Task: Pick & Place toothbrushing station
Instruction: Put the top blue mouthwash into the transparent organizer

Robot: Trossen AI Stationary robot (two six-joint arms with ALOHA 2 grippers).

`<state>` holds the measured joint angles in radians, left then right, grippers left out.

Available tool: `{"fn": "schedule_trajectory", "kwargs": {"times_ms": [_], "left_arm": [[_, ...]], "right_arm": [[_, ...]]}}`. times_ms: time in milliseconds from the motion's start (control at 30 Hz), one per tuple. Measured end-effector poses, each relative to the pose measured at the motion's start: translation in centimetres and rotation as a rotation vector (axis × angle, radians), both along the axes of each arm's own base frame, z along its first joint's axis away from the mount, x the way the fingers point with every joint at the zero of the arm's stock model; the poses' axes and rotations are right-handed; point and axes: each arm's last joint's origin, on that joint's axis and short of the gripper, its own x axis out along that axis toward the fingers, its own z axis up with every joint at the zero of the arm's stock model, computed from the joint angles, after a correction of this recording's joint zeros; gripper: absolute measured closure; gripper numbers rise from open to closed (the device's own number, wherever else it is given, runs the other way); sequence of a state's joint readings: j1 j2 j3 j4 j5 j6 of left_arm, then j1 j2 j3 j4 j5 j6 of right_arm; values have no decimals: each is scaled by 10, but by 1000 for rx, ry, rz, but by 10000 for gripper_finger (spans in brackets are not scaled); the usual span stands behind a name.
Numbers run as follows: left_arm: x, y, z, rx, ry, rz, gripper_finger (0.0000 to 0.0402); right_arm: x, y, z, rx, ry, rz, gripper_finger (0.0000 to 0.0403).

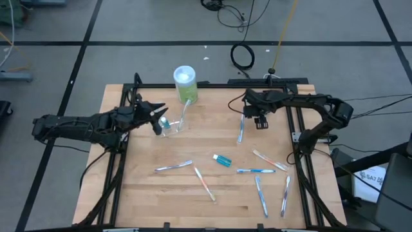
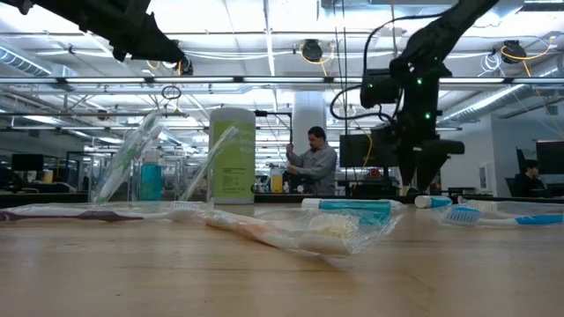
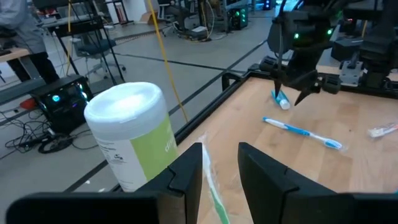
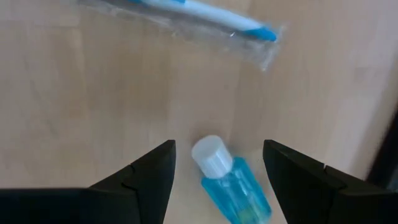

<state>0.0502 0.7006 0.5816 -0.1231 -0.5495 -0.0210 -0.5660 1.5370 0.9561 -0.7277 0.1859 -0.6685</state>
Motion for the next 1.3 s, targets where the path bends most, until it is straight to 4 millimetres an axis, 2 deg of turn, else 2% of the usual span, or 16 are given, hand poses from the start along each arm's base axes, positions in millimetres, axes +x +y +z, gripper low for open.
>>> {"fn": "schedule_trajectory", "kwargs": {"times_ms": [200,433,667,1000,1300], "left_arm": [[0,0,0,-5,-2,1,293],[1,0,2,-4,-29,1,293],[1,0,4,-6,-51,2,293],[1,0,5,-5,-57,2,293],[1,0,5,-5,-58,2,293]], "right_arm": [[-15,0,-20,18,42,-3,165],[-22,-1,-34,-20,8,58,167],[-29,3,-39,-27,89,56,208],[-30,1,-40,-13,75,52,270],[-25,-4,-37,-85,7,27,279]]}}
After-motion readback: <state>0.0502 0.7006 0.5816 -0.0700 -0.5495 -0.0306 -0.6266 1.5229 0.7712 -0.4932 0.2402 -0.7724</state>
